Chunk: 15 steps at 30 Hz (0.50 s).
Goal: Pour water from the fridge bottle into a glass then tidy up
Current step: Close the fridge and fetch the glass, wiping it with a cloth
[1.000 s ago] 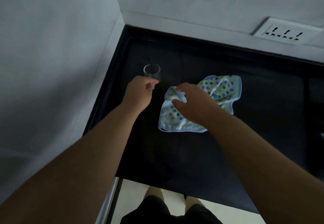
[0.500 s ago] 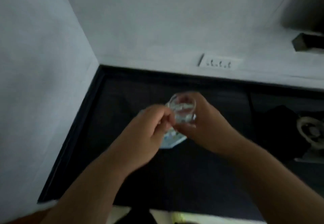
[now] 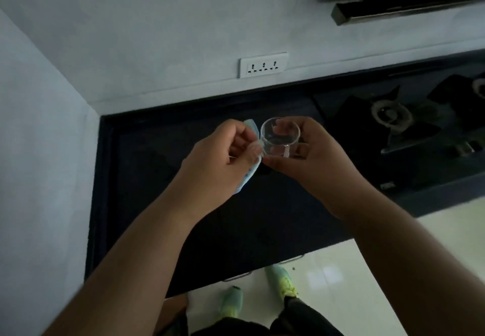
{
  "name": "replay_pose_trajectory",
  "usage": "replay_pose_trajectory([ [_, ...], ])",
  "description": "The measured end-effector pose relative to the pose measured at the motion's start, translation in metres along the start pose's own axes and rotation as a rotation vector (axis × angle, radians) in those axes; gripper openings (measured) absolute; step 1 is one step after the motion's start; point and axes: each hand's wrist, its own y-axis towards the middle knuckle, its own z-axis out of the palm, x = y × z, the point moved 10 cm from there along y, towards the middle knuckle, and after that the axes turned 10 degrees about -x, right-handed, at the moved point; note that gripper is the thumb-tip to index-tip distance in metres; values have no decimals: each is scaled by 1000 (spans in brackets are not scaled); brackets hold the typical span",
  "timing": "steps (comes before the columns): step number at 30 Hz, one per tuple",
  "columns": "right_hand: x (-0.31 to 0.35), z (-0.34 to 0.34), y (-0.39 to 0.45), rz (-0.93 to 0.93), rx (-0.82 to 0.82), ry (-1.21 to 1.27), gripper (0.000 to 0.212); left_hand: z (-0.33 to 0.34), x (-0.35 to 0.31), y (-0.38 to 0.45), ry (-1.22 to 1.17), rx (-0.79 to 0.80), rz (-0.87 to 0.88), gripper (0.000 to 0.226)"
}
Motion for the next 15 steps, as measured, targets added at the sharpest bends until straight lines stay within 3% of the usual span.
replay_pose_trajectory([
  [9,-9,-98,-83,70,-342,-22,77,69,-78,-28,-59,292,204,11],
  [15,-30,-196,-157,163,-571,10,60,155,-155,-61,-43,497,363,8],
])
